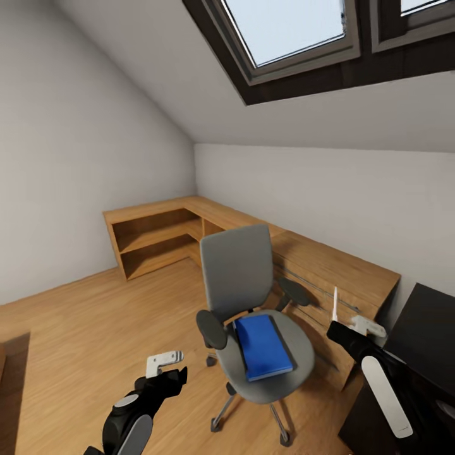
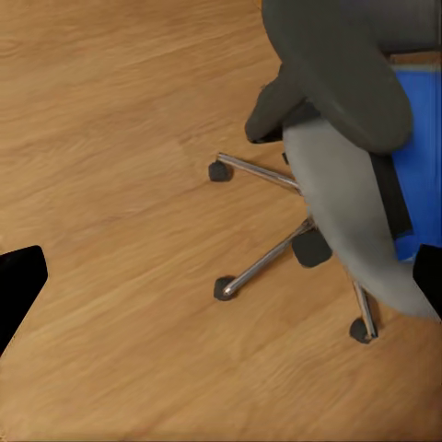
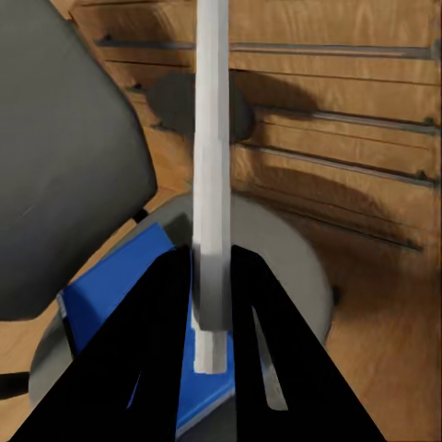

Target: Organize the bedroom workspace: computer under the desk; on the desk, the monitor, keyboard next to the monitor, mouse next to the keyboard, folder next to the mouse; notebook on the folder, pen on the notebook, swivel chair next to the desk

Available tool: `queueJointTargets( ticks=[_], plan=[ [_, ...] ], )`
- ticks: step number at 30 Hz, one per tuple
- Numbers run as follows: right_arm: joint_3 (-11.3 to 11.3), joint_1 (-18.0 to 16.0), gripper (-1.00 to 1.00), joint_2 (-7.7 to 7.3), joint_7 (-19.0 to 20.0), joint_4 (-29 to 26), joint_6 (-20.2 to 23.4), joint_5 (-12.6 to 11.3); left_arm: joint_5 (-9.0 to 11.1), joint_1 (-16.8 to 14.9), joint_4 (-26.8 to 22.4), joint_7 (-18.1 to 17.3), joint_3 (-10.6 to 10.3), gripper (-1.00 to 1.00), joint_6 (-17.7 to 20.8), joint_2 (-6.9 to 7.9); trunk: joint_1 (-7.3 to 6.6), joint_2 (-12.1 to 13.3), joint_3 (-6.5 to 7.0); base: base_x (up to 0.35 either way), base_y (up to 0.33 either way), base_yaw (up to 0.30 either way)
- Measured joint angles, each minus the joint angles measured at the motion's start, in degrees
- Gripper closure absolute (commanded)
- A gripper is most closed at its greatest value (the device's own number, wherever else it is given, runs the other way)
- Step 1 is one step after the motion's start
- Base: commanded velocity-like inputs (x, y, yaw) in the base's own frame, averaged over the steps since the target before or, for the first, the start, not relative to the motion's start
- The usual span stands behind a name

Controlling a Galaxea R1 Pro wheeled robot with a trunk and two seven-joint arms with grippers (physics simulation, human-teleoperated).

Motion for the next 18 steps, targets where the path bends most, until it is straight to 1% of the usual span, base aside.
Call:
queueJointTargets(
  ticks=[11, 13, 14, 18],
  plan=[
    [-0.67, 0.00, 1.00, 0.00, 0.00, 0.06, 0.02, -0.01, 0.06, 0.00, 0.04, 0.82, -0.49, -1.00, -0.01, -0.01, -2.42, 4.42, 2.59, 0.000, -0.009, -0.245],
    [-1.57, 0.00, 1.00, 0.00, 0.00, 0.12, 0.03, 0.01, 0.08, 0.00, 0.03, 0.85, -0.50, -1.00, -0.02, 0.00, -2.86, 5.22, 3.06, 0.000, -0.190, -0.221],
    [-2.52, -0.01, 1.00, 0.00, 0.01, 0.20, 0.06, 0.06, 0.12, 0.01, 0.25, 0.86, -0.68, -1.00, 0.01, 0.00, -3.08, 5.62, 3.29, 0.000, -0.269, -0.126],
    [-2.96, -0.01, 1.00, 0.02, 0.01, 0.32, 0.04, 0.00, 0.12, 0.00, 0.65, 0.86, -0.85, -1.00, 0.05, 0.01, -3.95, 7.22, 4.07, 0.000, -0.294, -0.038]
  ],
)
